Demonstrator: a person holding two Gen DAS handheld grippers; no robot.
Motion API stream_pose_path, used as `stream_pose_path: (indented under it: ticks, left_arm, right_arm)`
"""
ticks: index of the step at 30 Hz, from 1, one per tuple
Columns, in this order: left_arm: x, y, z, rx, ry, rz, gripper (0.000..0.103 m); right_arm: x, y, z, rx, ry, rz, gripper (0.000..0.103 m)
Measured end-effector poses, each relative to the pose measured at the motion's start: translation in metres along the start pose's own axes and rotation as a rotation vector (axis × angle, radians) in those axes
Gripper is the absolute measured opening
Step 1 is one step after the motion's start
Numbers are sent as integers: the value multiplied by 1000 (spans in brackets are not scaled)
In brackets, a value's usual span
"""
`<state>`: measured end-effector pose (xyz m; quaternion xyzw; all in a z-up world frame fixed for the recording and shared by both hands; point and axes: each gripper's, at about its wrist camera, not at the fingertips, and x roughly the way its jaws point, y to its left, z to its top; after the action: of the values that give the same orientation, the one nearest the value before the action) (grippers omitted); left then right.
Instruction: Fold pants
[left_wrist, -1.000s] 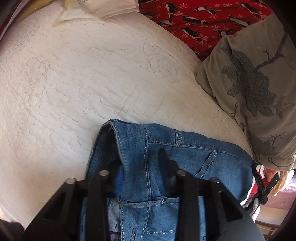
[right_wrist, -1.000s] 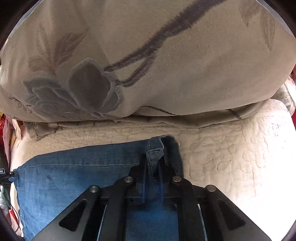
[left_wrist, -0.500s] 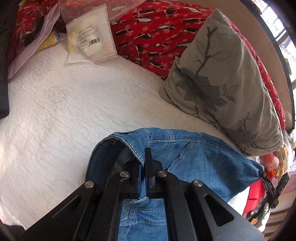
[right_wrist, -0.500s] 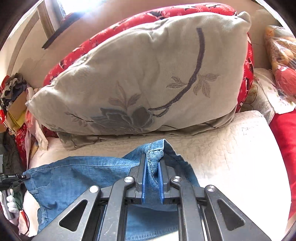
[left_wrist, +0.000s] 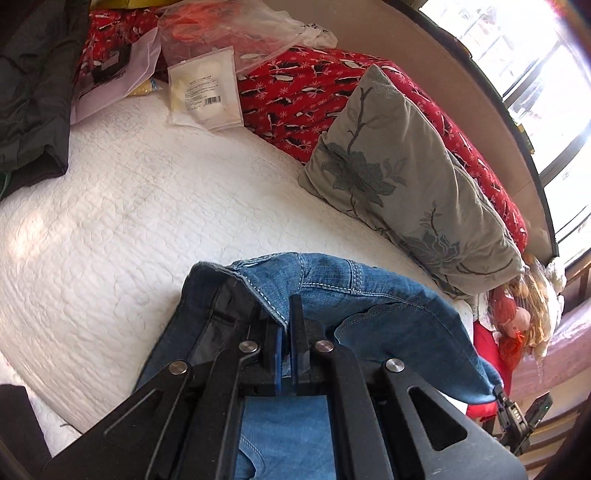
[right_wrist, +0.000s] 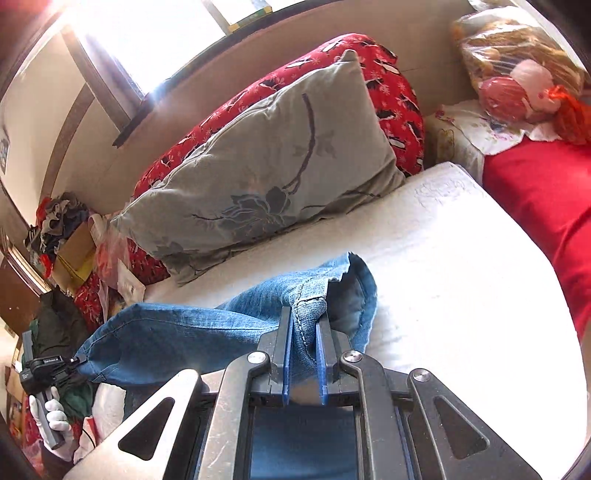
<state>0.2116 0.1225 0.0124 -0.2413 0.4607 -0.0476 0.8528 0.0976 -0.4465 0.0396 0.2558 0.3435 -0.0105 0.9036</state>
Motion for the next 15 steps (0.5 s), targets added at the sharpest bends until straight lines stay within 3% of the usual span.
stream_pose_path:
  ticks: [5,9,11,15]
  left_arm:
    - [-9,31,-57,-42,69,-16,1]
    - [6,67,-94,-103,166,29,1]
    - [16,87,-105,-147,222,50,1]
    - [4,110,-118,-226,249,-20,3]
  right_arm:
    - [-32,-36,-72,76,49,-11,10]
    - [-31,-65,-122,137,134,-72,14]
    - [-29,-75,-137,167,166,-95,16]
    - [-43,-77,-146,201,163,-96,24]
